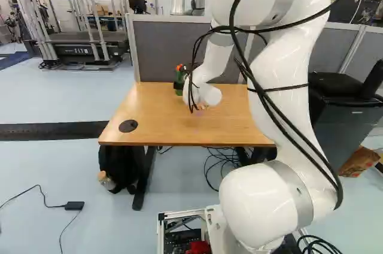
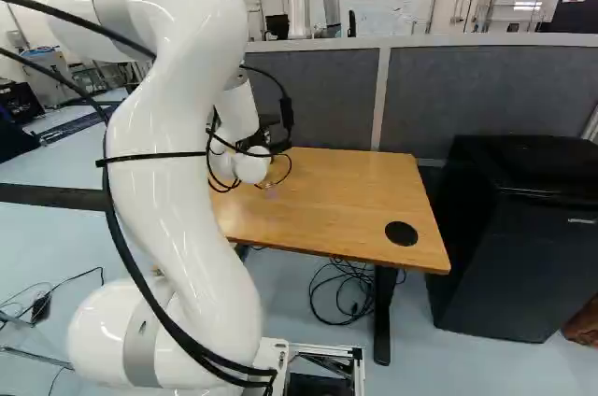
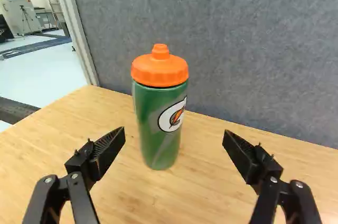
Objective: Pick up the green bottle from the table
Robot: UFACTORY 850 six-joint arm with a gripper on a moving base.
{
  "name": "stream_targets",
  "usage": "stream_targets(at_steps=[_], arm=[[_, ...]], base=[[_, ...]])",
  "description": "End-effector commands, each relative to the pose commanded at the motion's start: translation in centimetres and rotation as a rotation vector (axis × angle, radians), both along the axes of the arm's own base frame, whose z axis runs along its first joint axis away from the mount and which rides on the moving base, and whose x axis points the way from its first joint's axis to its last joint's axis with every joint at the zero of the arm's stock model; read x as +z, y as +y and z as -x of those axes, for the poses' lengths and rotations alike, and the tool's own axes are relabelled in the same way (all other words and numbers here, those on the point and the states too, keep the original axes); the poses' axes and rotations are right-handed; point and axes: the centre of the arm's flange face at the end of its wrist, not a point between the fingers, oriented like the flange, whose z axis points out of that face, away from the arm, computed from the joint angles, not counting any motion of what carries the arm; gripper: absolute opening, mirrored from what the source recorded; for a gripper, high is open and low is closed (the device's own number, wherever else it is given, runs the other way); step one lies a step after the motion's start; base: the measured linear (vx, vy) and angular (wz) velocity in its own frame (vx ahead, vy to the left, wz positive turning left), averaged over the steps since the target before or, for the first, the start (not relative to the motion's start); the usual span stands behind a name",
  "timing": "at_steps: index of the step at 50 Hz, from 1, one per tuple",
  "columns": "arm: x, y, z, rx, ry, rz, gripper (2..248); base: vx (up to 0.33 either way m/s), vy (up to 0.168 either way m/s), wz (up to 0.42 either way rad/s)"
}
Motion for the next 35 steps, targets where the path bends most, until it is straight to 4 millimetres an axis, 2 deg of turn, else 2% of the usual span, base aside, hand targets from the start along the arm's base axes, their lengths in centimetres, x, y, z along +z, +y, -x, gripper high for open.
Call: stream_targets(at_steps=[35], arm=[[-3.8, 0.7, -3.3, 0.009, -0.046, -0.015, 247]], base=[[0.000, 0.000, 0.000]])
